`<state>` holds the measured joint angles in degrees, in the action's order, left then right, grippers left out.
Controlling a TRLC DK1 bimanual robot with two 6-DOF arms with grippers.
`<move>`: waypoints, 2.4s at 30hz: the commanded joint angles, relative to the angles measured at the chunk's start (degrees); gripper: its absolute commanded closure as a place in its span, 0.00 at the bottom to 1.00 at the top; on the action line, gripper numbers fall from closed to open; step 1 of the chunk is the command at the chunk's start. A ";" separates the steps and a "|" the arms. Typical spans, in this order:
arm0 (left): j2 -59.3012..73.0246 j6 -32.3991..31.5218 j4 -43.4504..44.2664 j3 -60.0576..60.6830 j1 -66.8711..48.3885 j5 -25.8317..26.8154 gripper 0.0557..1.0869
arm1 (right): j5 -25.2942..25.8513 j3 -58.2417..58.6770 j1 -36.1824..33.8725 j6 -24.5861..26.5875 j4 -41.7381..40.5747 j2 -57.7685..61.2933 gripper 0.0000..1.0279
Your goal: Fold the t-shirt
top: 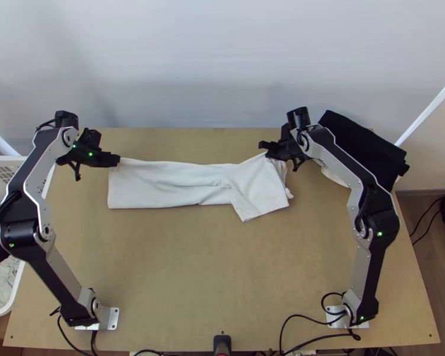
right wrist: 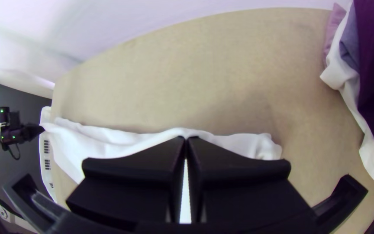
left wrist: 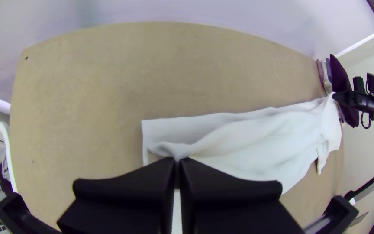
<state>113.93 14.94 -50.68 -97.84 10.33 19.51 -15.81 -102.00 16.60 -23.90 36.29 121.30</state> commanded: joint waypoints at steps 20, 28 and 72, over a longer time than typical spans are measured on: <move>1.56 -5.62 5.85 -2.97 4.35 -2.19 0.05 | 2.98 1.36 -1.13 0.61 1.50 -7.04 0.03; -3.54 -0.09 6.03 7.49 8.74 3.70 0.05 | 2.81 1.80 -1.13 -2.99 1.41 -22.07 0.03; -6.09 5.89 0.31 6.44 16.66 11.34 0.96 | -2.47 -18.68 0.01 -10.03 11.08 -26.90 0.03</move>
<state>111.22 16.86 -48.10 -89.36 24.45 30.83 -17.85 -119.31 16.47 -34.04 47.29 94.43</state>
